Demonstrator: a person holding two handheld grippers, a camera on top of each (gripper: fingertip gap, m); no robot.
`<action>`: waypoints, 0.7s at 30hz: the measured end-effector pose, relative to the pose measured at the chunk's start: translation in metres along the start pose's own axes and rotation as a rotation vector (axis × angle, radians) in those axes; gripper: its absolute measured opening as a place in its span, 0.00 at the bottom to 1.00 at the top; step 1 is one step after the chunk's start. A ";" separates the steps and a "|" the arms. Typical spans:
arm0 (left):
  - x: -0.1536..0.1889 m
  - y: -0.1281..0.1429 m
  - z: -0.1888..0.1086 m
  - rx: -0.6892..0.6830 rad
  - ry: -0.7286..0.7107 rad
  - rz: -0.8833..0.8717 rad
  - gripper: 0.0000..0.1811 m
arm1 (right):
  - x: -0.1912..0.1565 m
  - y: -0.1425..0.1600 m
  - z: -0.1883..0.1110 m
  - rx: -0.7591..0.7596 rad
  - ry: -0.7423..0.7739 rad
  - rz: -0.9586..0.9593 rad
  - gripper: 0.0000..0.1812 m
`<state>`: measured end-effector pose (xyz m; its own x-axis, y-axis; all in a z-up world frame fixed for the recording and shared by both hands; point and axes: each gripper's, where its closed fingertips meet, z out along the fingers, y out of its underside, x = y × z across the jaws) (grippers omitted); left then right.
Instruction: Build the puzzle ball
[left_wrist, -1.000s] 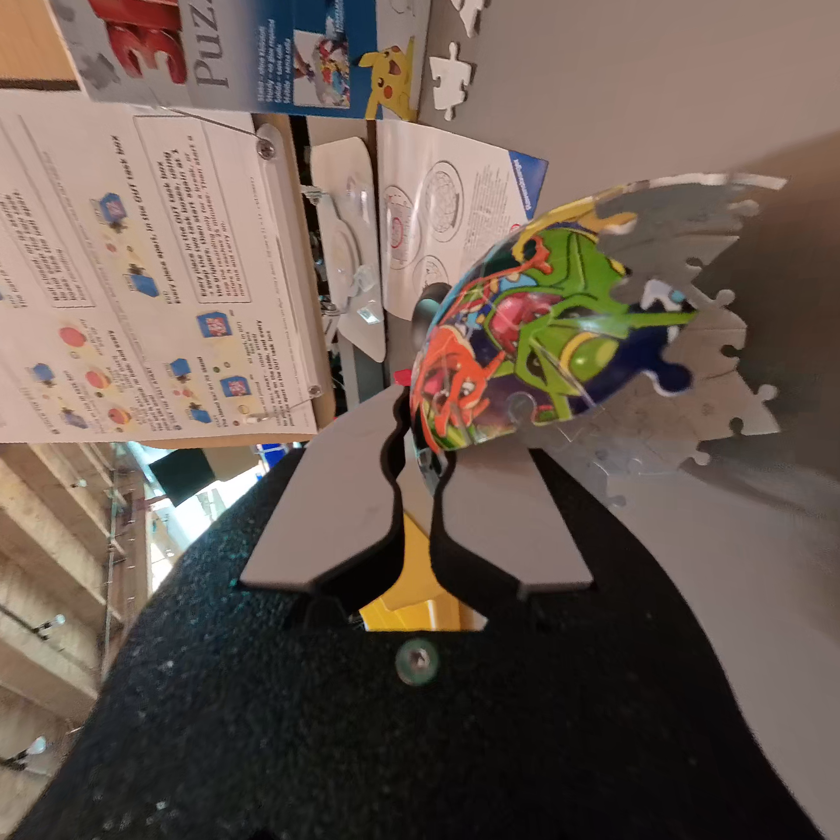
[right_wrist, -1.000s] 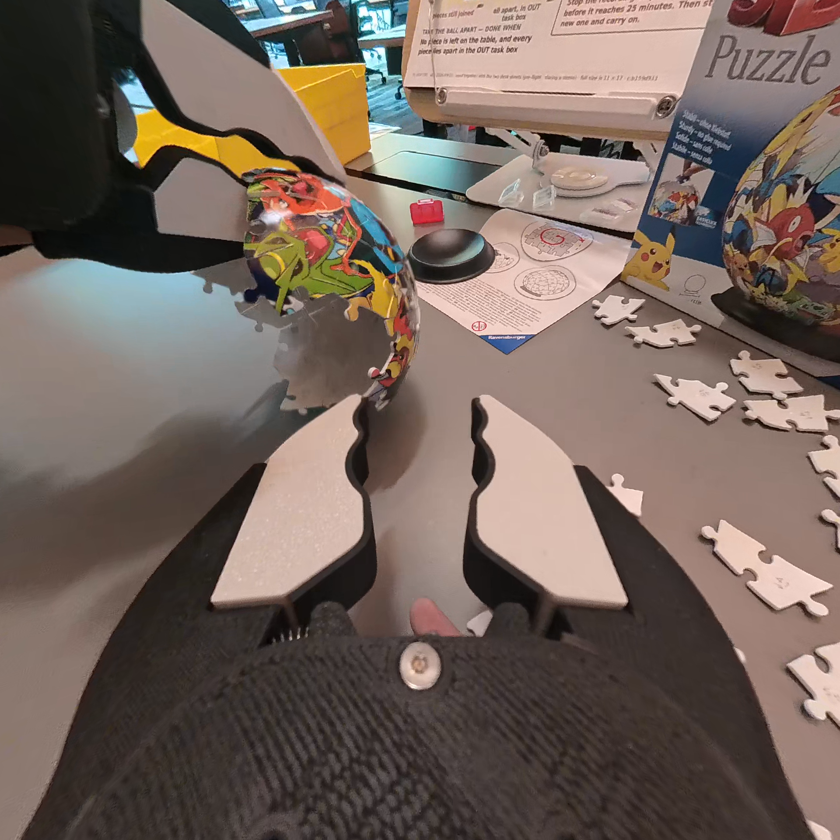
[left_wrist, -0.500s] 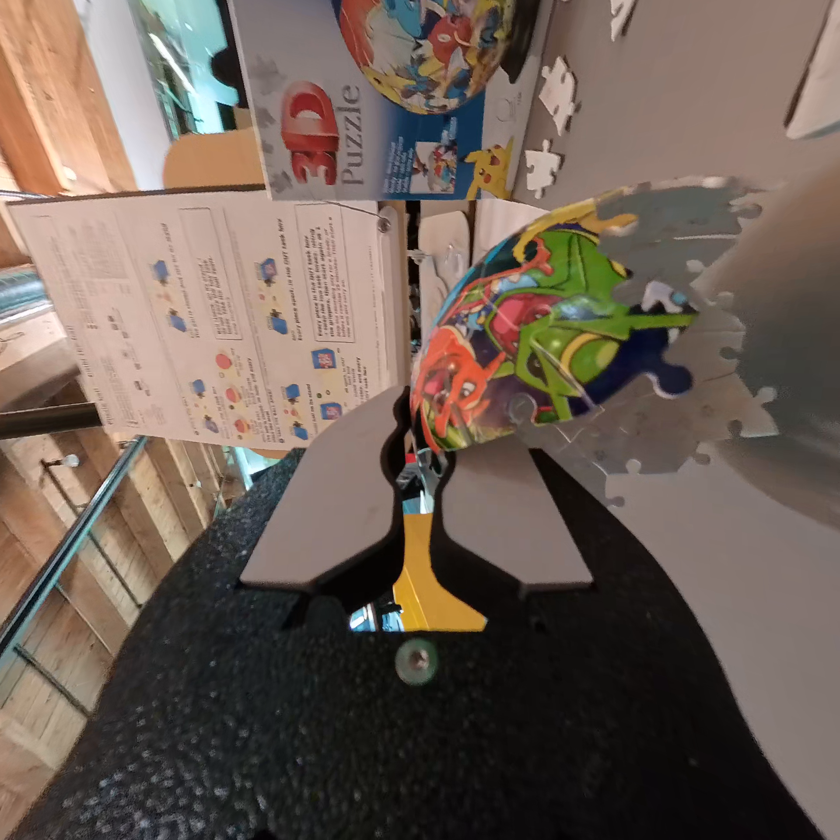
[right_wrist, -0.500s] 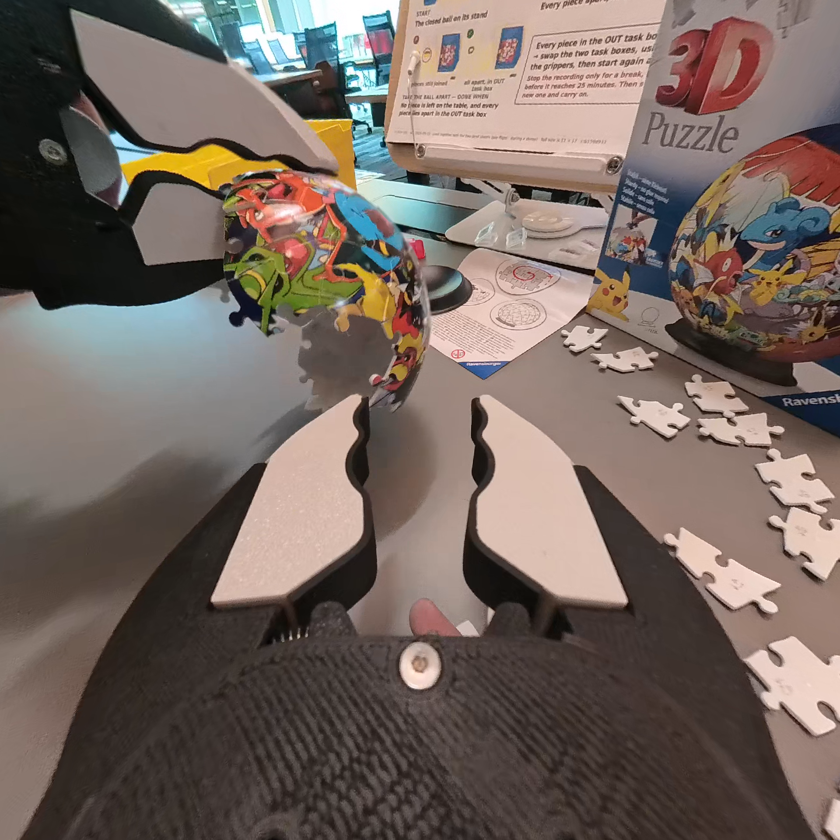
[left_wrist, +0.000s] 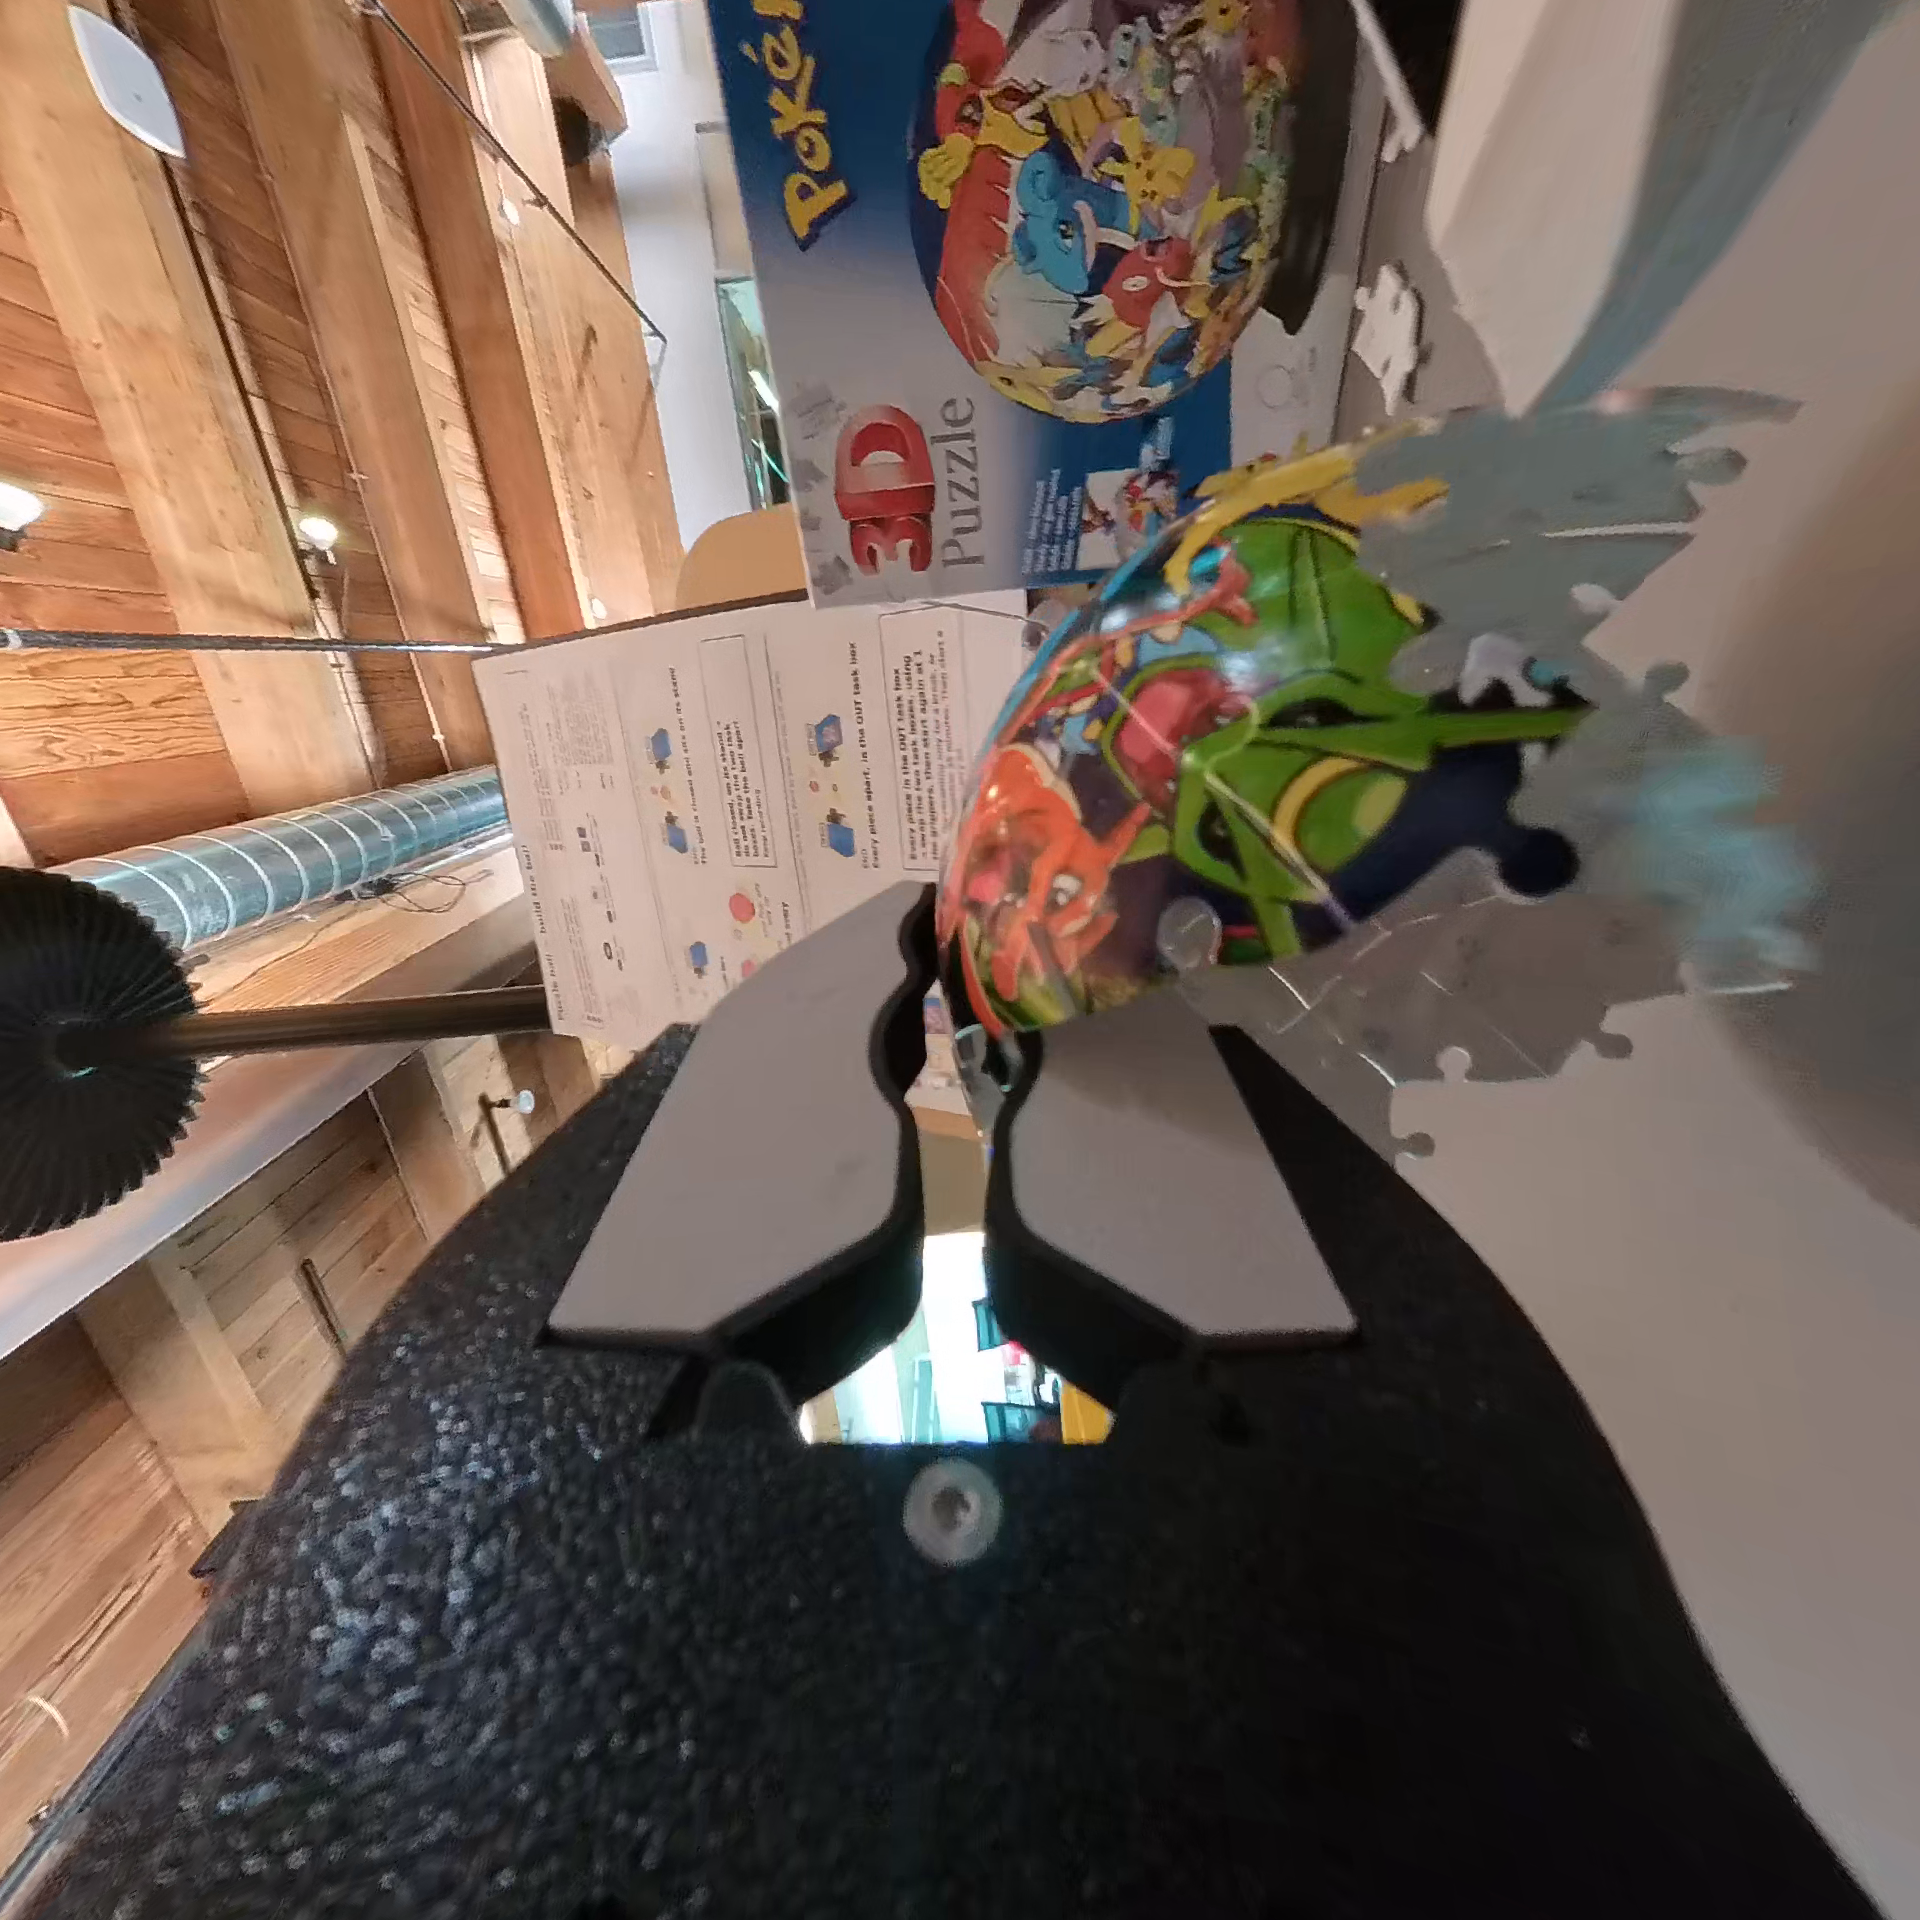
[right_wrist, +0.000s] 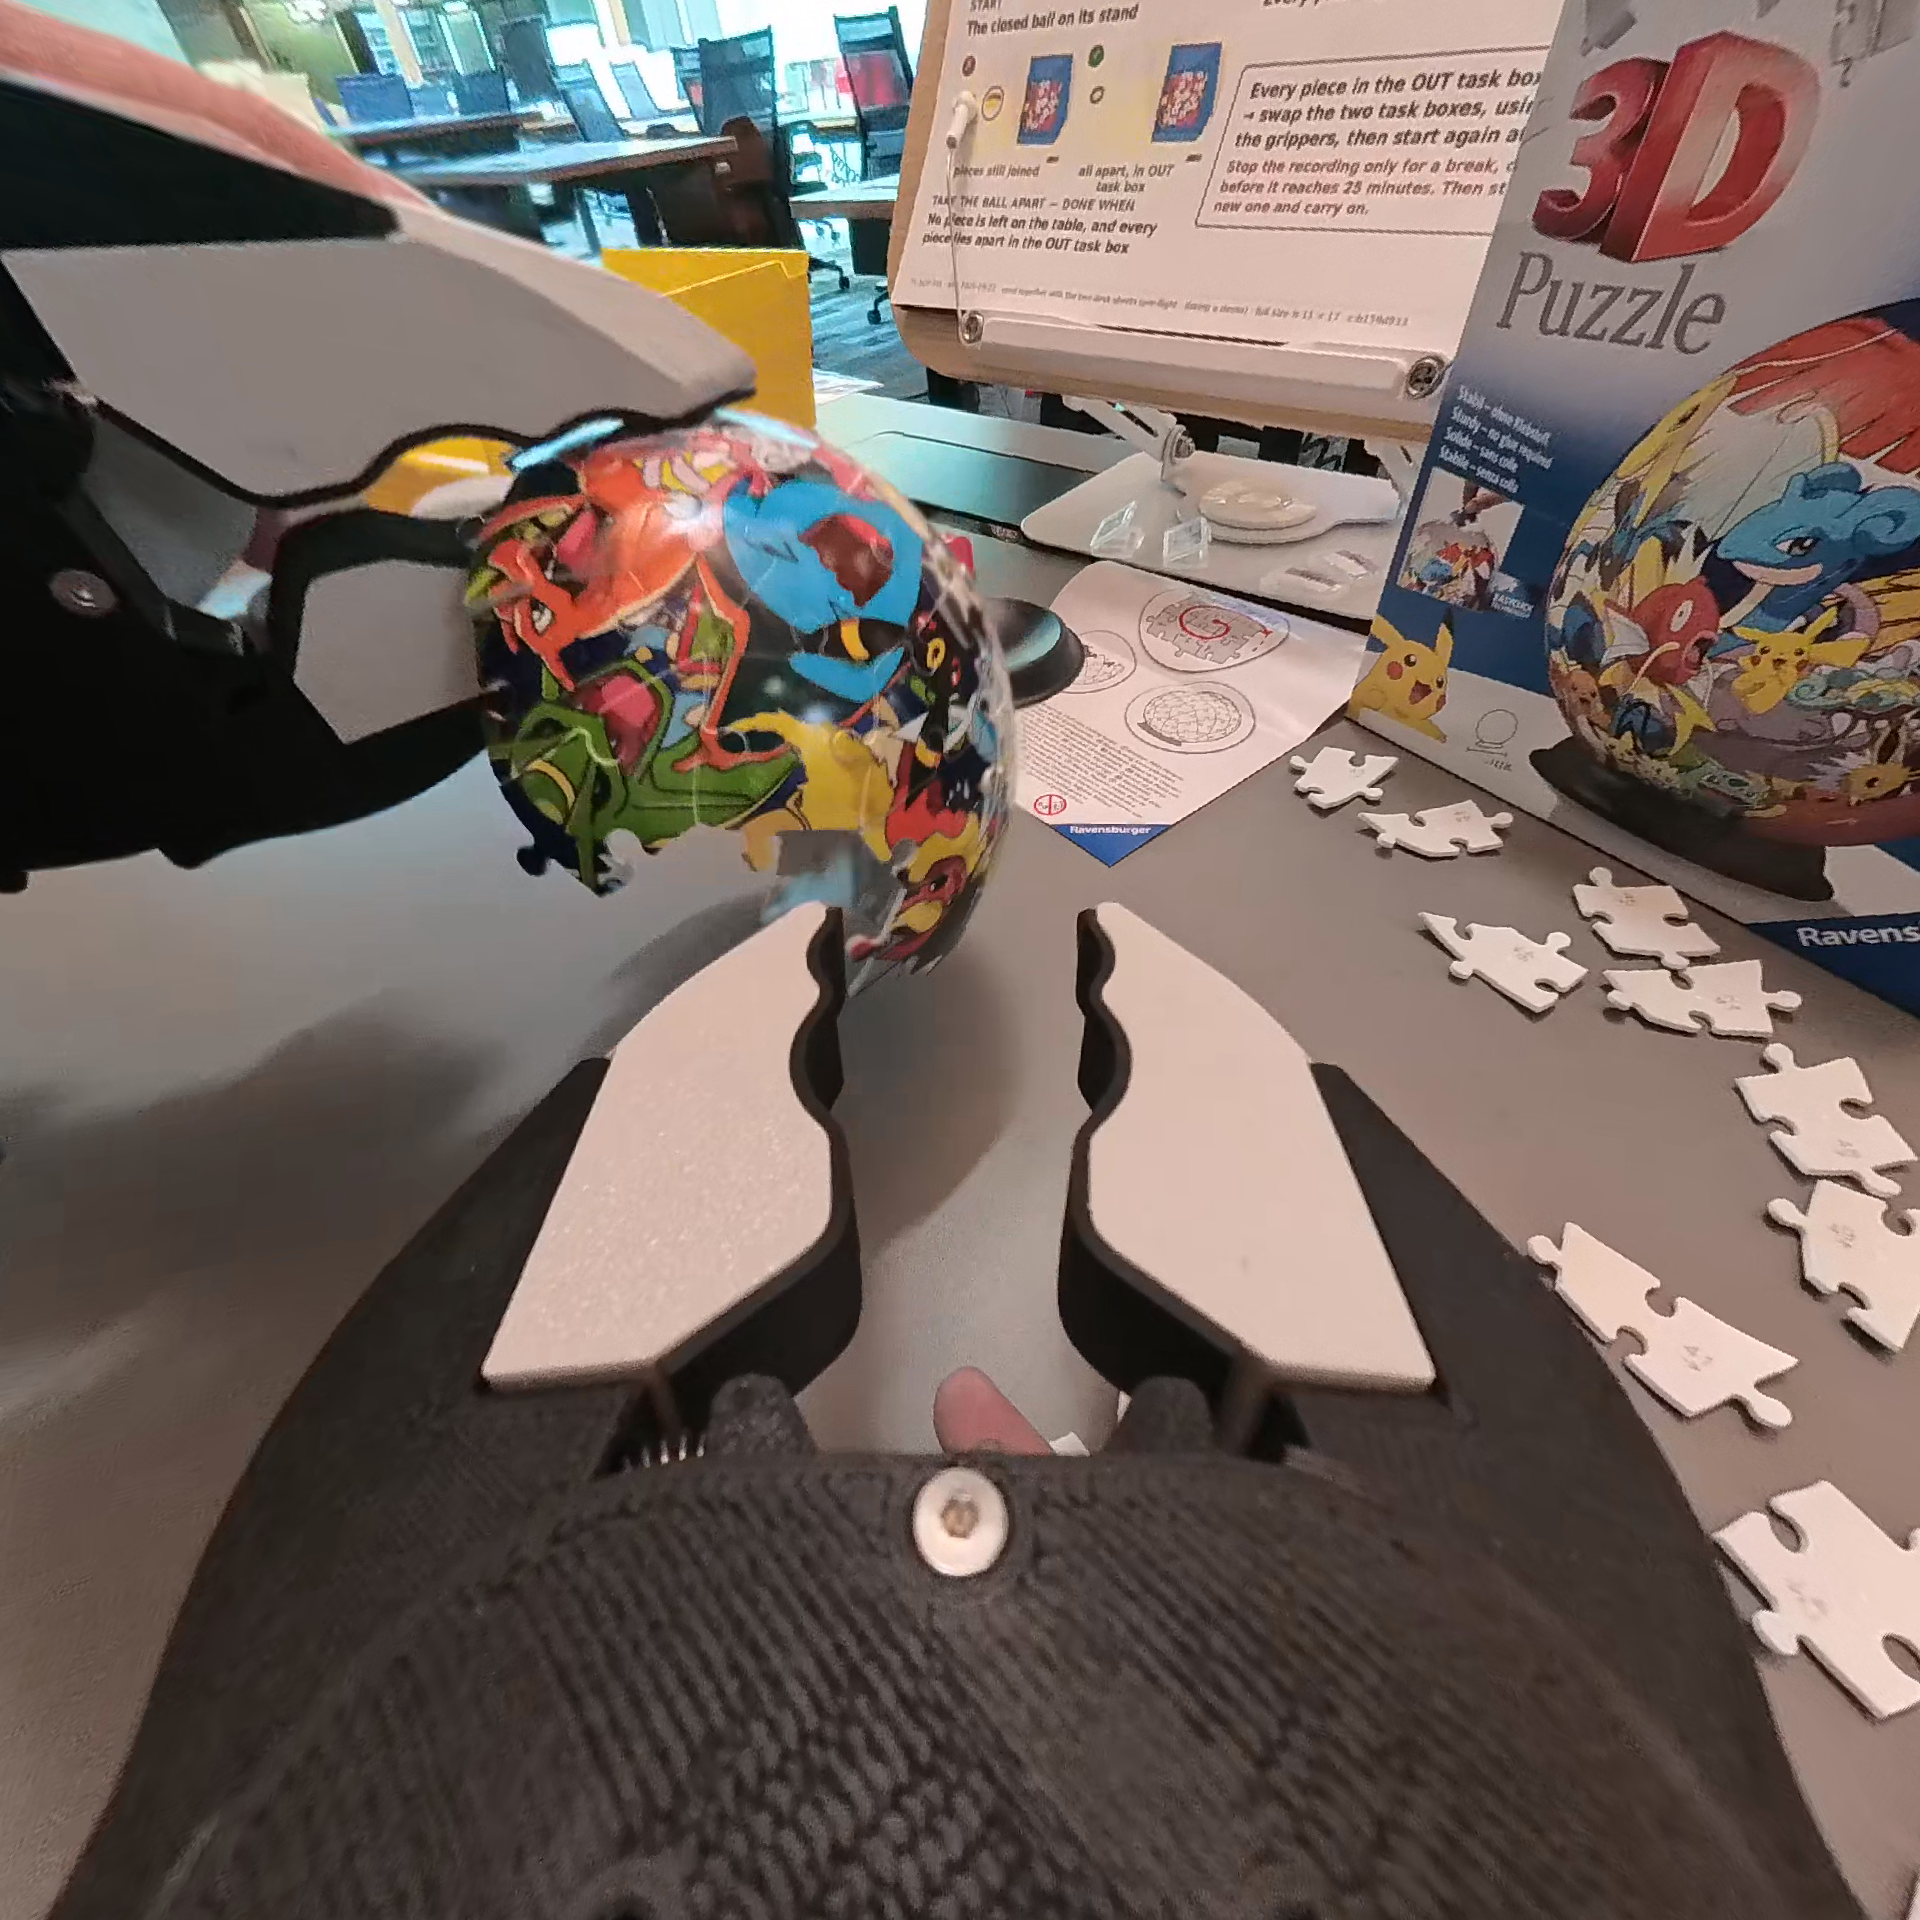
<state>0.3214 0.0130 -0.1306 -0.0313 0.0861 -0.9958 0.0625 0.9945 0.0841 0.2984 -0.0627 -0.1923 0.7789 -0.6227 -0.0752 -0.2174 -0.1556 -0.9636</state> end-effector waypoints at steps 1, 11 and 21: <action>0.003 0.001 0.000 -0.006 0.012 -0.006 0.03 | 0.000 0.000 0.000 -0.001 0.000 -0.001 0.24; 0.021 0.025 0.012 -0.162 0.404 -0.205 0.03 | -0.005 0.005 0.000 -0.031 -0.059 -0.020 0.24; 0.066 0.070 -0.002 -0.316 0.977 -0.342 0.03 | -0.066 0.067 0.002 -0.352 -0.365 -0.467 0.25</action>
<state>0.3216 0.0882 -0.1905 -0.7888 -0.3278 -0.5199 -0.3563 0.9332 -0.0478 0.2337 -0.0309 -0.2525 0.9723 -0.1412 0.1865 0.0592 -0.6229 -0.7801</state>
